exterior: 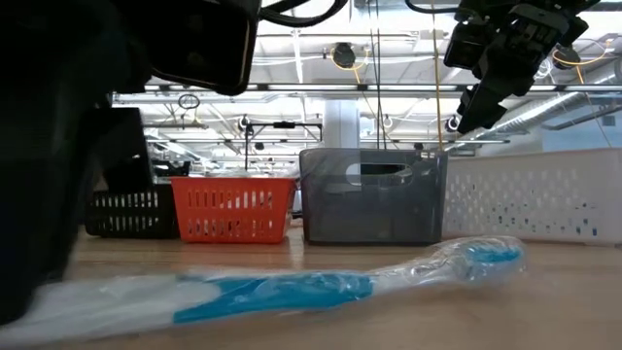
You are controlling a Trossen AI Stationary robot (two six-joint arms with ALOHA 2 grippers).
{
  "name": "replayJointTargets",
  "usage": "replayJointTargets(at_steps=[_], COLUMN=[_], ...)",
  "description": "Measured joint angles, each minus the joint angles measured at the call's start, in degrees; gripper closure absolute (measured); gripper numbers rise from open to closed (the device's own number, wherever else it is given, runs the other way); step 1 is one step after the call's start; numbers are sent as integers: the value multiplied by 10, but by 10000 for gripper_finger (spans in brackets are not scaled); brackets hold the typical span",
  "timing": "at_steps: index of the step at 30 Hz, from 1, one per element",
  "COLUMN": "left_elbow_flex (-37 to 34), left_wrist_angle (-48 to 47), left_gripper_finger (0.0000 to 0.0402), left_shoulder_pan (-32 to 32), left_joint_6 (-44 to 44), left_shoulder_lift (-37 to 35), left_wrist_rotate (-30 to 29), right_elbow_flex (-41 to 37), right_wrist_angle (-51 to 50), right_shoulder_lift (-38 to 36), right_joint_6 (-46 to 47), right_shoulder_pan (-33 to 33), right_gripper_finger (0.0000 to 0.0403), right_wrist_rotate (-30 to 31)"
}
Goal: Pick & Place Toothbrushes
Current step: Put the blue toothbrush into the white bin
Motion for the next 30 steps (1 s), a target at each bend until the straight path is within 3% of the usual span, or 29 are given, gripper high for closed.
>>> replayJointTargets(at_steps=[20, 30], left_elbow_flex=[0, 0], left_wrist_angle=[-4, 28], left_gripper_finger=[401, 401], left_shoulder_pan=[77, 140], left_joint_6=[133, 258], left_shoulder_lift=[-142, -163], left_wrist_rotate=[-211, -256], right_elbow_flex=[0, 0], right_wrist_angle=[2, 71], right_shoulder_lift=[0, 0], right_joint_6=[0, -14], right_shoulder_pan=[0, 0], right_gripper_finger=[232, 232], right_wrist_rotate=[0, -19])
